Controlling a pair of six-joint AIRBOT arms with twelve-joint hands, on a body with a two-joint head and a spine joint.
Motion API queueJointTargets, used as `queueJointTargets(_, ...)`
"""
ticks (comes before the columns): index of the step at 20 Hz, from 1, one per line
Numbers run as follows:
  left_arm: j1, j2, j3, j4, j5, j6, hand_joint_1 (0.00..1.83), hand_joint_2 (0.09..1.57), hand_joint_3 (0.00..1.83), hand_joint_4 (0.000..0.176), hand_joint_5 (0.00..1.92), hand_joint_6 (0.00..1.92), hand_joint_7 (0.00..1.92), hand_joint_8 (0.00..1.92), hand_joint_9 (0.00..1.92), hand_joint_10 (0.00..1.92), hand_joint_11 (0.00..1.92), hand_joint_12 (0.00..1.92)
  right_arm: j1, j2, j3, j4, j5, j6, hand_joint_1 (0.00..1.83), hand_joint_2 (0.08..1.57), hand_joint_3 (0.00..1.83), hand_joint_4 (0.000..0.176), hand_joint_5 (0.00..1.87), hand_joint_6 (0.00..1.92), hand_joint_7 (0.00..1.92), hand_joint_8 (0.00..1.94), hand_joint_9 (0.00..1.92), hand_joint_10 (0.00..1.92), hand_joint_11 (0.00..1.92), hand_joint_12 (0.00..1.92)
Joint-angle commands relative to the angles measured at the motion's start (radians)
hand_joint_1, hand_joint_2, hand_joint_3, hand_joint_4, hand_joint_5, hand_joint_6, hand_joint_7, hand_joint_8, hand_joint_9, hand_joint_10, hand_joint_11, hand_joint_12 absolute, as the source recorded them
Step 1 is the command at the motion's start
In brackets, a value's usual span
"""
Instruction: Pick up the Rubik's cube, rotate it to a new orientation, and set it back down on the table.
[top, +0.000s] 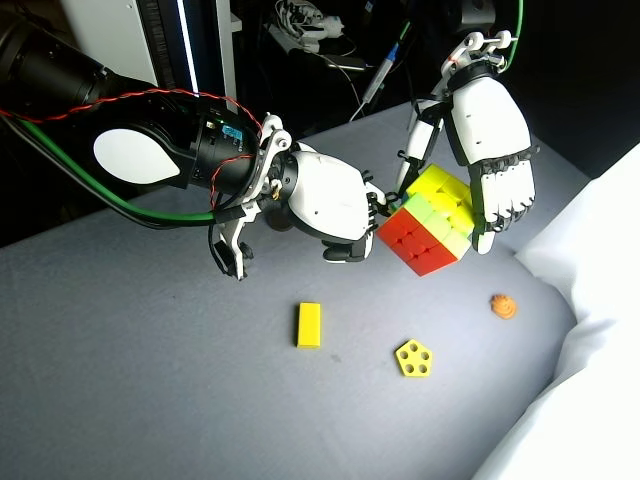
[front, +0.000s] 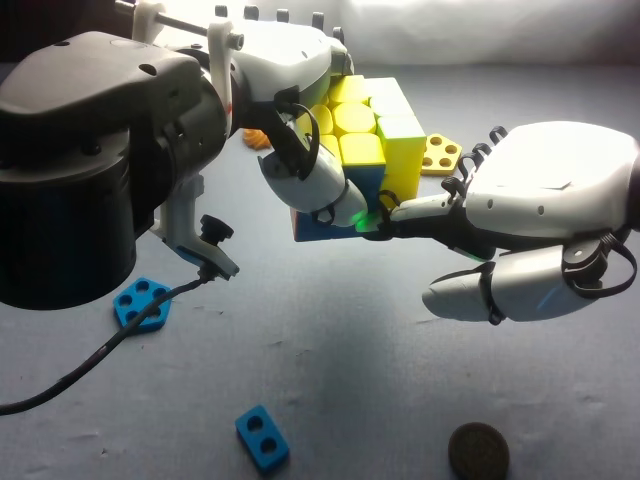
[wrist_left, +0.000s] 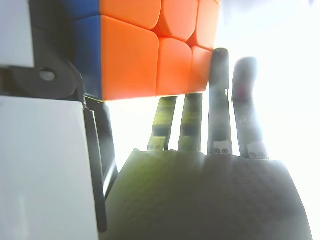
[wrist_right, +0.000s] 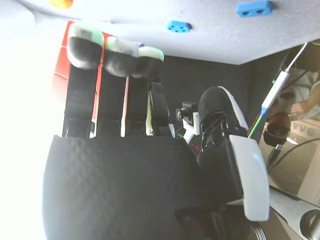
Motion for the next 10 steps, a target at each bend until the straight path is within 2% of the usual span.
queueJointTargets(1,-0.020,0.007,-0.001,0.056,0.019,-0.012,1.06,1.38,0.00,0.000,0.54,1.53,0.51,1.85,0.27,1.65,0.18,1.86,0.002,0.005,0.010,0.018,0.083,-0.006,0.01,1.39,0.00,0.000,0.23,0.01,0.75,1.94,0.94,1.92,0.88,1.92)
queueJointTargets(4,-0.020,0.007,-0.001,0.056,0.019,-0.012,1.06,1.38,0.00,0.000,0.54,1.53,0.51,1.84,0.25,1.67,0.16,1.88,0.002,0.002,0.017,0.022,0.081,-0.006,0.00,1.39,0.00,0.000,0.23,0.01,0.72,1.94,0.92,1.92,0.85,1.92)
queueJointTargets(6,-0.020,0.007,-0.001,0.056,0.019,-0.012,1.04,1.40,0.00,0.000,0.49,1.61,0.51,1.84,0.26,1.66,0.17,1.87,0.001,-0.003,0.022,0.026,0.077,-0.006,0.00,1.39,0.00,0.000,0.22,0.00,0.72,1.94,0.93,1.92,0.87,1.92)
queueJointTargets(10,-0.020,0.007,-0.001,0.056,0.019,-0.012,1.07,1.38,0.00,0.000,0.52,1.53,0.53,1.85,0.27,1.66,0.19,1.87,0.002,-0.004,0.024,0.031,0.076,-0.006,0.00,1.39,0.00,0.000,0.23,0.01,0.72,1.94,0.91,1.92,0.85,1.92)
